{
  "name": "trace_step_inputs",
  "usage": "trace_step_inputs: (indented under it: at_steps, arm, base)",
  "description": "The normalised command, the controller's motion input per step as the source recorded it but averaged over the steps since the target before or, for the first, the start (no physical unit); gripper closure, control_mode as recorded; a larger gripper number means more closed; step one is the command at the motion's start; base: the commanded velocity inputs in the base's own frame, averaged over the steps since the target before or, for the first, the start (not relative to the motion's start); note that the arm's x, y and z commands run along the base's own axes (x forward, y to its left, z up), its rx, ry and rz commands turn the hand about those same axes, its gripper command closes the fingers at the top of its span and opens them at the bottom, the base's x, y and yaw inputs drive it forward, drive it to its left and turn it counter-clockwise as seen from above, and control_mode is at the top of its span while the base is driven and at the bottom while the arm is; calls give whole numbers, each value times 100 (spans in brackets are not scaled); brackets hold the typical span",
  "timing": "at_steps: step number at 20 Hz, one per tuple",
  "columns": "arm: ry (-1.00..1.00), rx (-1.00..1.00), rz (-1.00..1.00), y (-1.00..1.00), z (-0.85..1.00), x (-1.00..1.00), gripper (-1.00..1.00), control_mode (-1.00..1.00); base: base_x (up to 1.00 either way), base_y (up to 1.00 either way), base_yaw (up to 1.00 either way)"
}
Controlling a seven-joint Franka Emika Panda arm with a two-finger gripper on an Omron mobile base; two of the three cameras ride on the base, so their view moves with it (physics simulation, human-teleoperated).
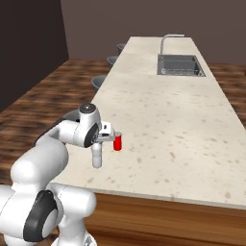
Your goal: Move the drinks to the dining counter.
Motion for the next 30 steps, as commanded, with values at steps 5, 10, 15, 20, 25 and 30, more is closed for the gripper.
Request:
trace_step_inputs:
  at_steps: [5, 10, 15, 20, 25, 30]
  arm:
    - [-10, 0, 0, 0, 0, 0, 100, -100]
    - [-12, 0, 0, 0, -3, 0, 100, -100]
    - [-1, 0, 0, 0, -5, 0, 100, -100]
    - [0, 0, 0, 0, 0, 0, 100, -100]
    - [0, 0, 0, 0, 0, 0, -100, -100]
    - [0, 0, 0, 0, 8, -2, -100, -100]
  base:
    - [0, 0, 0]
    - [0, 0, 0]
    - [0, 0, 0]
    - [0, 0, 0]
    - [0, 0, 0]
    - [0, 0, 0]
